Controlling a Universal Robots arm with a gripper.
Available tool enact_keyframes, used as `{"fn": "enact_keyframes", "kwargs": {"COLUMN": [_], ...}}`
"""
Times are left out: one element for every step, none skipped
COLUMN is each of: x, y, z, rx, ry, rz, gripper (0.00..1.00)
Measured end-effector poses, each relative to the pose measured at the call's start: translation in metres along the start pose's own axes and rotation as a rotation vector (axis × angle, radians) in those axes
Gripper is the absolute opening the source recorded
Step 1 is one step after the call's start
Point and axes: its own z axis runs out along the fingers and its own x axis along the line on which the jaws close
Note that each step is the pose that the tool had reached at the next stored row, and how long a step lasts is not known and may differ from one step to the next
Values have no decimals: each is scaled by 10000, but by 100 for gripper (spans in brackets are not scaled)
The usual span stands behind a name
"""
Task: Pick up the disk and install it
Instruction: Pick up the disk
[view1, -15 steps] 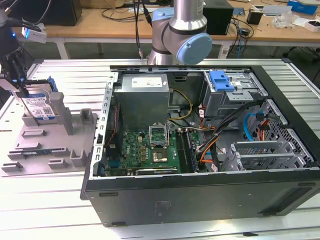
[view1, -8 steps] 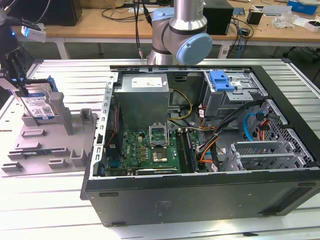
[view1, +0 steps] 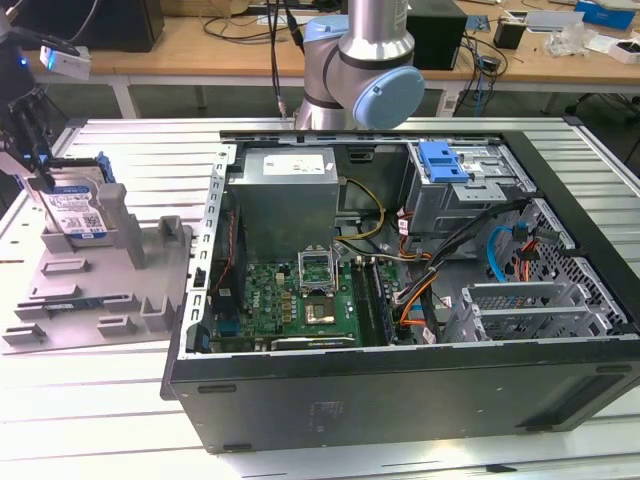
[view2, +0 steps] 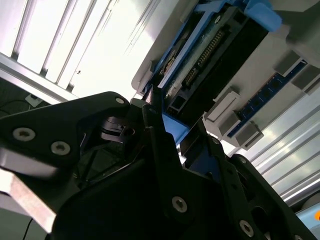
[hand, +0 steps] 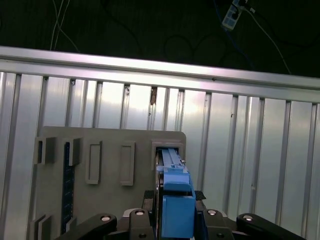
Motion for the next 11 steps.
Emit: {"fn": "enact_keyframes", "kwargs": {"x": [0,0,0,0,0,0,0,0,0,0,0], "y": [0,0,1,1,1,1,1,2,2,3,4], "z": [-1,-2,-3,-3,-3,-2,-2,-3,-2,-2,-3], "rx": [0,-1,1,3,5,7,8,13,19,23,23], "ry": [0,1,1,1,1,1,2,3,3,3,4], "rz": [0,0,-1,-1,-1,-1,0,0,-1,-1,0], "gripper": [38,38,38,38,38,38,38,38,38,38,38]}}
